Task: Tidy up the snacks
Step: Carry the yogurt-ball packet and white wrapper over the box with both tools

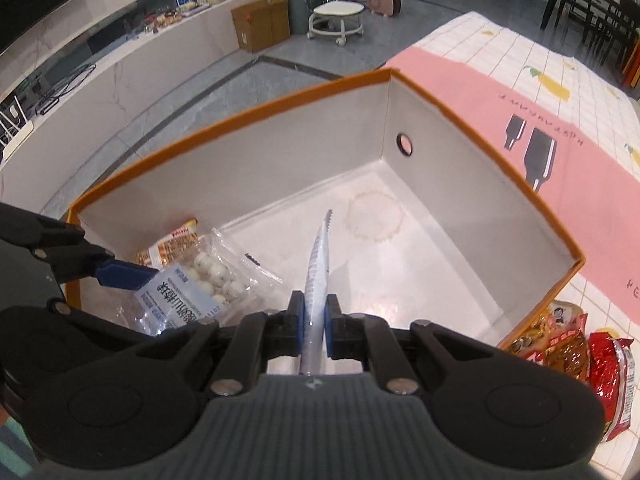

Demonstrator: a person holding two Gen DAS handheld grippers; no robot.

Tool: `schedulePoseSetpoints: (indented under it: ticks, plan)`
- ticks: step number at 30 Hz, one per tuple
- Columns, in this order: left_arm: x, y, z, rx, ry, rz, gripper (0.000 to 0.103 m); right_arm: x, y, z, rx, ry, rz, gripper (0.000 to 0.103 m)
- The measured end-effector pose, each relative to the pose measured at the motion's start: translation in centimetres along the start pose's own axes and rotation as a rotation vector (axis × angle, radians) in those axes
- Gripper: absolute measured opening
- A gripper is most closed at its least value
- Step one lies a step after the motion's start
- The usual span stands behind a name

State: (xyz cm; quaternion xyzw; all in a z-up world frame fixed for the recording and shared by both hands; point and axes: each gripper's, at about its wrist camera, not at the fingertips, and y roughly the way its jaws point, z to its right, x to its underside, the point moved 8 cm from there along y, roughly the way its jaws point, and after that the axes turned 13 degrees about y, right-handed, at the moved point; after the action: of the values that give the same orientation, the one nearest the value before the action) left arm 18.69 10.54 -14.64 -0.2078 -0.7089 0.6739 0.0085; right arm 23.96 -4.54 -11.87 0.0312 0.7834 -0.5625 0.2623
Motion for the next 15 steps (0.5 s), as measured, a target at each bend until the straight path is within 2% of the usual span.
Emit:
schedulePoseSetpoints:
  ticks: [5, 15]
  plan:
    - [0.1, 1.0, 0.0, 0.02, 0.011, -0.048, 0.068, 0.9, 1.4, 0.3, 0.002, 0.008, -0.068, 0.007]
    - [0.3, 1.7, 0.0, 0.016, 0.012, -0.081, 0.074, 1.0, 2.2, -0.2, 0.011, -0.016, -0.099, 0.008]
